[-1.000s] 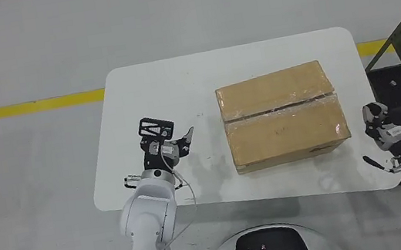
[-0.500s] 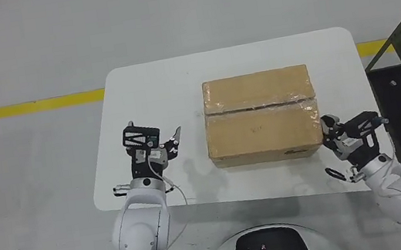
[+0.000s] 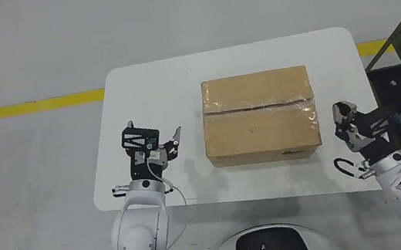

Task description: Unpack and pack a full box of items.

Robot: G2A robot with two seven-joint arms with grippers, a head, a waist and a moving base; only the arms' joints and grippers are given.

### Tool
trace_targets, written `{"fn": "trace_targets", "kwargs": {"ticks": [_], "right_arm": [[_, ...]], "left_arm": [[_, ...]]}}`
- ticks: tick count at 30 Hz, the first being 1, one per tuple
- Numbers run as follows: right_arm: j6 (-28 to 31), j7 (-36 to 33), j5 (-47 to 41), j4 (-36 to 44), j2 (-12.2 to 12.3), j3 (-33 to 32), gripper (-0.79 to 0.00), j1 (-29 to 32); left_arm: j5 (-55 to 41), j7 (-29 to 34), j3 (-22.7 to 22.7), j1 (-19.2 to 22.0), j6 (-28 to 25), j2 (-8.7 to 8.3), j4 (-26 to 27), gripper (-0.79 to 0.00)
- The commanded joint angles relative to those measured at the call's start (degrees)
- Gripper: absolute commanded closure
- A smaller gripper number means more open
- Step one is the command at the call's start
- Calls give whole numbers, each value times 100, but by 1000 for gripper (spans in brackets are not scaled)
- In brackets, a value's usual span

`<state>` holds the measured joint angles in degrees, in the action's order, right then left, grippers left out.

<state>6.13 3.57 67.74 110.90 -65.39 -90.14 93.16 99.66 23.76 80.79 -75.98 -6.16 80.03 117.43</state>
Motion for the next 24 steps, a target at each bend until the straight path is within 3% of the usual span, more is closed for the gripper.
{"fn": "trace_targets", "kwargs": {"ticks": [1, 5, 11, 15, 24], "right_arm": [[0, 0, 0, 0, 0, 0, -143, 0], [0, 1, 0, 0, 0, 0, -417, 0], [0, 2, 0, 0, 0, 0, -692, 0], [0, 2, 0, 0, 0, 0, -772, 0], [0, 2, 0, 0, 0, 0, -785, 0]], "left_arm": [[0, 0, 0, 0, 0, 0, 0, -785], [0, 0, 0, 0, 0, 0, 0, -785], [0, 0, 0, 0, 0, 0, 0, -784], [0, 0, 0, 0, 0, 0, 0, -785], [0, 0, 0, 0, 0, 0, 0, -784]]}}
